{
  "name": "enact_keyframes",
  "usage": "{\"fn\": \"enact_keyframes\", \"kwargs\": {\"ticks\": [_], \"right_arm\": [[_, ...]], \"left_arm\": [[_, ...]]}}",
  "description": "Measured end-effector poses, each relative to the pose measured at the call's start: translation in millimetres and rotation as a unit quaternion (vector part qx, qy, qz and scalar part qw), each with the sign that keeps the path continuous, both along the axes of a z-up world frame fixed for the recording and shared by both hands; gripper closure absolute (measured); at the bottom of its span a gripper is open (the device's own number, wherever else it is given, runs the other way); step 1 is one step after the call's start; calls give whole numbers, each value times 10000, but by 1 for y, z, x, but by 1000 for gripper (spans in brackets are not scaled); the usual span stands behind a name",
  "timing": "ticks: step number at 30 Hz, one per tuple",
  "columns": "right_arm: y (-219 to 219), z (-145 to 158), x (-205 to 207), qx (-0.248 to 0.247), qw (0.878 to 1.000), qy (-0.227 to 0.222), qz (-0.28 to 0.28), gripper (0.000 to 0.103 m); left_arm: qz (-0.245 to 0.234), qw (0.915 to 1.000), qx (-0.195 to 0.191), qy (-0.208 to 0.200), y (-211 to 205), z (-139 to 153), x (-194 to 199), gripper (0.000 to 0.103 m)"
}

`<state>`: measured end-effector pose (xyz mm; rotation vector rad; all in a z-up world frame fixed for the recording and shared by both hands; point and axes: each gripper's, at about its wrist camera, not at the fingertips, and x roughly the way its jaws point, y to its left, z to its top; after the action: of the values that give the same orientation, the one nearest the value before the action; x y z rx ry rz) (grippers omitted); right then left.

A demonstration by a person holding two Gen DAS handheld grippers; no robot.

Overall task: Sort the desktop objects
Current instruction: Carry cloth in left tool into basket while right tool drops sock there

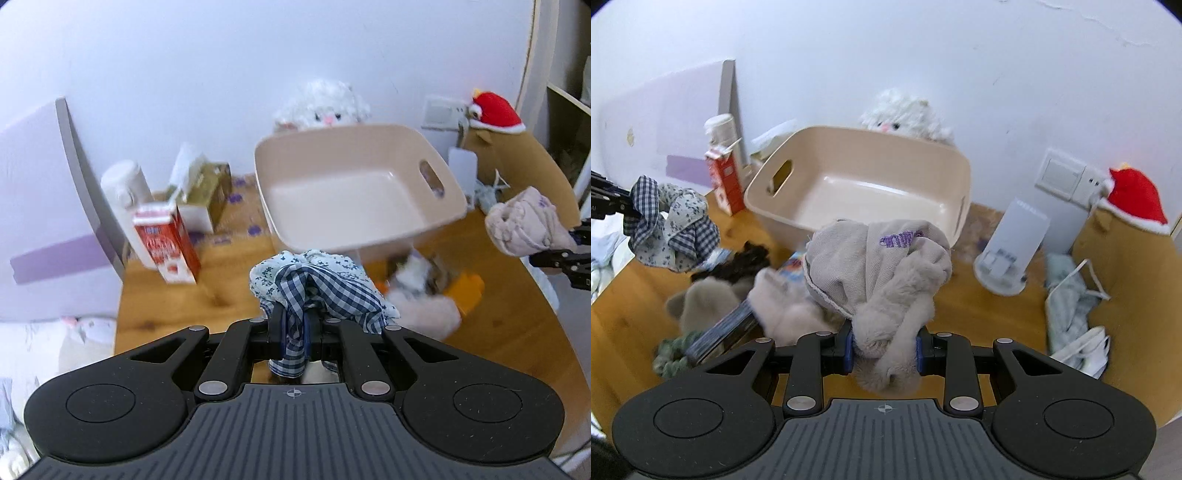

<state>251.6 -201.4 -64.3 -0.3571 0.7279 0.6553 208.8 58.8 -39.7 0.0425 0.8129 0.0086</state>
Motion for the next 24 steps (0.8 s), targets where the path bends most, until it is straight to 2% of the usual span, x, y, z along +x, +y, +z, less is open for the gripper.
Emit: {"fn": "enact_keyframes", "kwargs": {"ticks": [5, 11, 18, 24], "right_arm": [[8, 3, 25, 24, 9999, -111, 28, 76], [23, 5, 58, 28, 9997, -214, 69, 76], [39, 6, 102, 110, 9997, -200, 28, 76], [58, -4, 134, 56, 9999, -64, 54, 75]], "left_arm": [[13, 9998, 164, -138, 0, 5, 39, 95], [-1, 9995, 297, -120, -6, -4, 86, 95], [93, 9998, 145, 83, -12, -22, 137, 95], [-31, 9993, 222, 295, -24, -44, 168, 95]]}}
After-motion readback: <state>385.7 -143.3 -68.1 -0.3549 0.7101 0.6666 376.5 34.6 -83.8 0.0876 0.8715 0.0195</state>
